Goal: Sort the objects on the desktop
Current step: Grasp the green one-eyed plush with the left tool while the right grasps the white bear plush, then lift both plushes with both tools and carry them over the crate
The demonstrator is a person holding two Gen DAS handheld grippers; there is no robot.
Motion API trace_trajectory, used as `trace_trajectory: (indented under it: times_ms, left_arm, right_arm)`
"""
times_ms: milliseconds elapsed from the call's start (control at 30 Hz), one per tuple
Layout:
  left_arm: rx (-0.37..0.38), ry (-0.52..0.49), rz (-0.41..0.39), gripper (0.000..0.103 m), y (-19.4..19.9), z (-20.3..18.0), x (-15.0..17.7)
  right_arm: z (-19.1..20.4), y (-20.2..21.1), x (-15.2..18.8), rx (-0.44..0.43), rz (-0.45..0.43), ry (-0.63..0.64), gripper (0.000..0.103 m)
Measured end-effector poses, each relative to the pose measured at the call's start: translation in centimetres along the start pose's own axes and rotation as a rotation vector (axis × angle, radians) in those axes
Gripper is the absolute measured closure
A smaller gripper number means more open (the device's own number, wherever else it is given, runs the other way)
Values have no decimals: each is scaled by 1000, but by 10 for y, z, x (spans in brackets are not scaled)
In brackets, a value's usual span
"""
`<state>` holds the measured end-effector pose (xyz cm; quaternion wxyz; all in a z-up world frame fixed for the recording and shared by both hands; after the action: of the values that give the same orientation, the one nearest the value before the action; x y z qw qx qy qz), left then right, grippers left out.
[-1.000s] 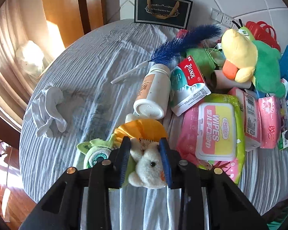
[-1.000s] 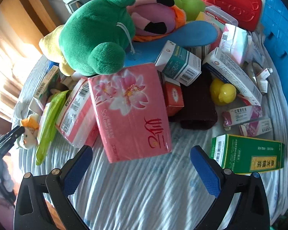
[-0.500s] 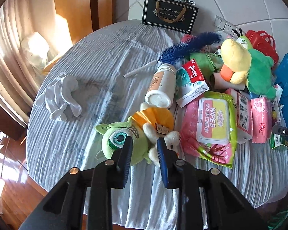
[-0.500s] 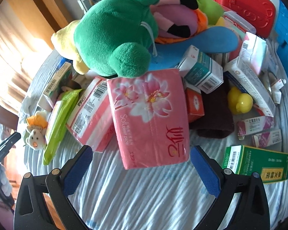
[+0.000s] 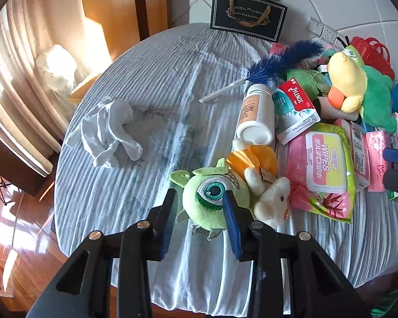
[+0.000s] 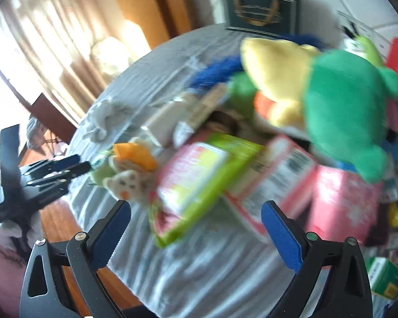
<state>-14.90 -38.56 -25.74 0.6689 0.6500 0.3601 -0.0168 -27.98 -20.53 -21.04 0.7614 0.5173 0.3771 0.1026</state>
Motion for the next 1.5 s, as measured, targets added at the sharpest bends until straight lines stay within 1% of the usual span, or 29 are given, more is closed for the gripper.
trace_trajectory:
  times_ms: [33, 67, 133, 167, 233, 267, 300, 367, 400, 433, 467, 500, 533, 567, 633, 733, 800, 867, 933, 967, 1033, 1133, 1167, 1233, 1267, 1300, 1333, 1433, 1500]
  left_arm:
    - [29, -6, 1, 61, -1, -2, -1]
    - [56, -14, 4, 57, -3, -3, -2]
    - [89, -43, 14, 38, -9, -9, -1]
    - [89, -67, 23, 36, -14, -11, 0]
    - [40, -103, 48, 35, -26, -10, 5]
    - [38, -113, 57, 34, -32, -7, 7]
    - [69, -106, 59, 33, -36, -5, 8]
    - [119, -75, 56, 33, -39, -2, 7]
    - [129, -75, 54, 33, -41, -2, 5]
    - [134, -85, 56, 33, -43, -5, 4]
    - [137, -100, 60, 33, -45, -8, 3]
    - [141, -114, 63, 33, -47, -11, 3]
    - [146, -123, 68, 33, -49, -12, 4]
    - [144, -132, 74, 33, -50, -13, 5]
    - [147, -132, 66, 34, -50, -7, 7]
    - [126, -106, 55, 35, -45, 9, 9]
    - [134, -89, 58, 36, -45, 17, 8]
    - [131, -84, 58, 36, -46, 20, 7]
    - [151, -79, 64, 36, -47, 21, 7]
    - [148, -91, 66, 36, -47, 19, 9]
    - [146, -104, 69, 36, -48, 17, 11]
    - [148, -99, 75, 37, -51, 16, 14]
    - [133, -100, 82, 37, -53, 16, 14]
    - [129, -98, 80, 38, -53, 17, 16]
    - [136, -94, 76, 41, -52, 17, 15]
    - [145, -93, 72, 45, -51, 16, 15]
    - [137, -96, 67, 46, -49, 14, 15]
    - [109, -122, 56, 48, -46, 10, 14]
    - [103, -121, 43, 48, -40, 12, 13]
  right_arm:
    - [11, -6, -3, 4, 5, 9, 11]
    - [20, -11, -6, 8, 11, 16, 11]
    - [31, -17, -8, 14, 26, 19, 11]
    - [35, -21, -8, 21, 38, 20, 11]
    - [40, -26, -9, 33, 59, 24, 11]
    - [41, -27, -8, 37, 67, 27, 11]
    - [44, -32, -8, 40, 75, 33, 11]
    - [54, -42, -9, 33, 97, 53, 11]
    - [61, -50, -11, 27, 111, 62, 11]
    - [65, -57, -11, 28, 125, 68, 14]
    - [68, -64, -12, 39, 136, 72, 18]
    - [70, -71, -13, 45, 148, 74, 29]
    - [71, -76, -13, 41, 160, 69, 36]
    - [71, -81, -14, 33, 172, 59, 38]
    - [71, -88, -15, 34, 192, 54, 39]
    - [73, -99, -14, -5, 225, 34, 39]
    - [76, -108, -14, -14, 237, 22, 39]
    - [76, -111, -19, -45, 228, -9, 40]
    - [75, -112, -26, -67, 226, -46, 40]
    - [74, -112, -28, -74, 223, -60, 40]
    - [76, -114, -32, -64, 231, -49, 40]
    - [83, -128, -27, -61, 272, -30, 40]
    - [83, -133, -26, -50, 278, -30, 40]
    - [81, -140, -24, -52, 287, -43, 41]
    - [82, -141, -25, -73, 287, -45, 44]
    - [83, -141, -24, -90, 292, -44, 55]
    - [84, -138, -23, -102, 298, -42, 62]
    - [89, -125, -24, -57, 264, 8, 65]
    - [87, -115, -25, -67, 240, 3, 65]
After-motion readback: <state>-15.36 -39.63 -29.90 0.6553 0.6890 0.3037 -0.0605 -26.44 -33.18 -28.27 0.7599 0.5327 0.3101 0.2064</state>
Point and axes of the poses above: each gripper's, at about its wrist camera, not at the fingertips, and y roughly against the way its jaws point, z to its left, x to its underside, the point moved 4 cm from there along -y, roughly the way its jaws point, and after that the axes turned 3 degrees about x, right-handed, at the moved point
